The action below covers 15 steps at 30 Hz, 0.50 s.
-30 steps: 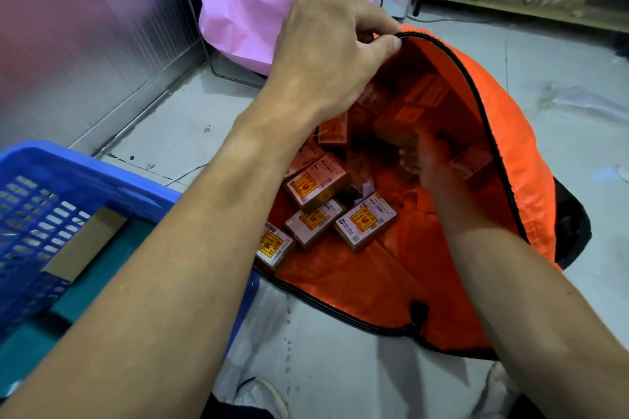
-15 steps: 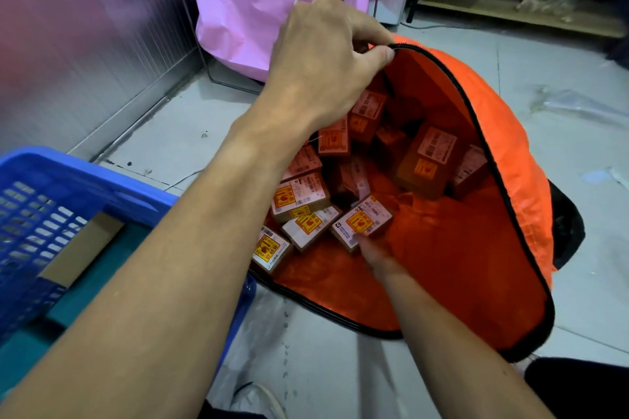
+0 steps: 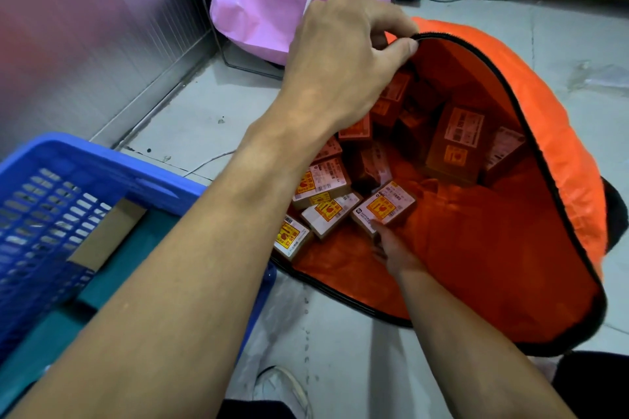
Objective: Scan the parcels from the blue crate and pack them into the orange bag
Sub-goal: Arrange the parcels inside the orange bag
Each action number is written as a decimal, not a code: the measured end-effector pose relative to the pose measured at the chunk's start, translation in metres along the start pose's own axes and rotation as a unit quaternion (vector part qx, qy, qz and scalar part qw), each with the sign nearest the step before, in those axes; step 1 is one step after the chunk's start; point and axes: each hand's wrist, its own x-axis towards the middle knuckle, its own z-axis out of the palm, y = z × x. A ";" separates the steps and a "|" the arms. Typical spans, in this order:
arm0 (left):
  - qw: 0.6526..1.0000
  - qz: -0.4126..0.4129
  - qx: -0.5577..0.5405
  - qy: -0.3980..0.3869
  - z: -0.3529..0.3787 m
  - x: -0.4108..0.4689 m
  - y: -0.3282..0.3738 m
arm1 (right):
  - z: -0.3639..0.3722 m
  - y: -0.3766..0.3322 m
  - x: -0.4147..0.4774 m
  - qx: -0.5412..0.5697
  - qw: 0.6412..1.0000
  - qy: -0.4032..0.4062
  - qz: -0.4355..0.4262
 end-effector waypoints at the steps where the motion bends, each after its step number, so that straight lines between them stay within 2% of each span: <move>1: 1.000 -0.004 -0.001 0.001 0.000 0.000 0.000 | 0.001 -0.001 -0.004 -0.012 1.000 -0.003 -0.003; 5: 0.999 -0.027 -0.021 -0.002 0.000 -0.006 -0.003 | -0.002 -0.002 -0.018 -0.066 0.996 0.000 -0.059; 9: 0.998 -0.062 -0.007 0.001 -0.001 -0.012 -0.011 | -0.025 0.000 -0.031 -0.055 0.988 0.028 -0.140; 13: 0.991 -0.087 0.106 0.001 -0.001 -0.012 -0.025 | -0.029 -0.031 -0.038 -0.030 0.984 0.049 -0.168; 15: 0.988 -0.088 0.124 -0.009 -0.003 -0.014 -0.030 | -0.024 -0.054 -0.039 -0.016 0.984 0.073 -0.164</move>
